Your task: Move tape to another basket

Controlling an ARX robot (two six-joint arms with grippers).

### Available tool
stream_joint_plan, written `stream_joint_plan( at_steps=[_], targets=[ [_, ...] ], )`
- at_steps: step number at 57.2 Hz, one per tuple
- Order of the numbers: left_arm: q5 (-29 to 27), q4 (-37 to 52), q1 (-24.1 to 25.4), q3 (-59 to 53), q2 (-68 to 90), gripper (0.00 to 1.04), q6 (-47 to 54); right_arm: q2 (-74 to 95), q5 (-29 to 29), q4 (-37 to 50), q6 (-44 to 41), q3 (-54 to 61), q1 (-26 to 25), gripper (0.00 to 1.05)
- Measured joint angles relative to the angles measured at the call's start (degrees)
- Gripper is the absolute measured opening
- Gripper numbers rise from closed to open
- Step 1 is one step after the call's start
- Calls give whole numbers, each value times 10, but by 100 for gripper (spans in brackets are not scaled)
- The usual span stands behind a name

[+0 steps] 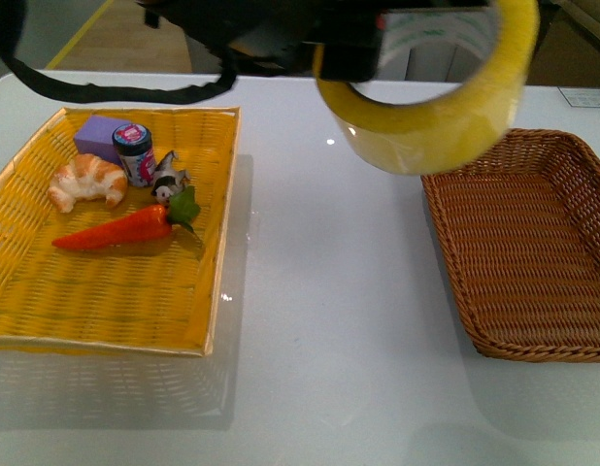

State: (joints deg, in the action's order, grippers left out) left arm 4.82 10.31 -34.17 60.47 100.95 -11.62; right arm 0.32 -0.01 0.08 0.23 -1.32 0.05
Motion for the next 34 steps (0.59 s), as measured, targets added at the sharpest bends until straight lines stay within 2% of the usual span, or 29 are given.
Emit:
stream_joint_plan(
  at_steps=[6,19,21,25,27,30,34],
  targets=[
    [2,-2,-19,2,4,16,0,0,0,0,0,0,0,96],
    [-4,-6,-23,2,5,16,0,0,0,0,0,0,0,96],
    [-3,-6,-24,2,5,16,0,13,-8,-24,15,-7,-2,96],
    [-4,-7,-24,2,5,16,0,126,-44,-180,103,-79,-3,96],
    [-3,-7,-24,2,4,16,0,173,-56,-204,138,-99,0,96],
    [0,-9,-24,2,4,16,1,225,-75,-196,179,-112,7,96],
    [-5,-12,-24,2,4,16,2,289,-122,-140,237,-125,17,96]
  ],
)
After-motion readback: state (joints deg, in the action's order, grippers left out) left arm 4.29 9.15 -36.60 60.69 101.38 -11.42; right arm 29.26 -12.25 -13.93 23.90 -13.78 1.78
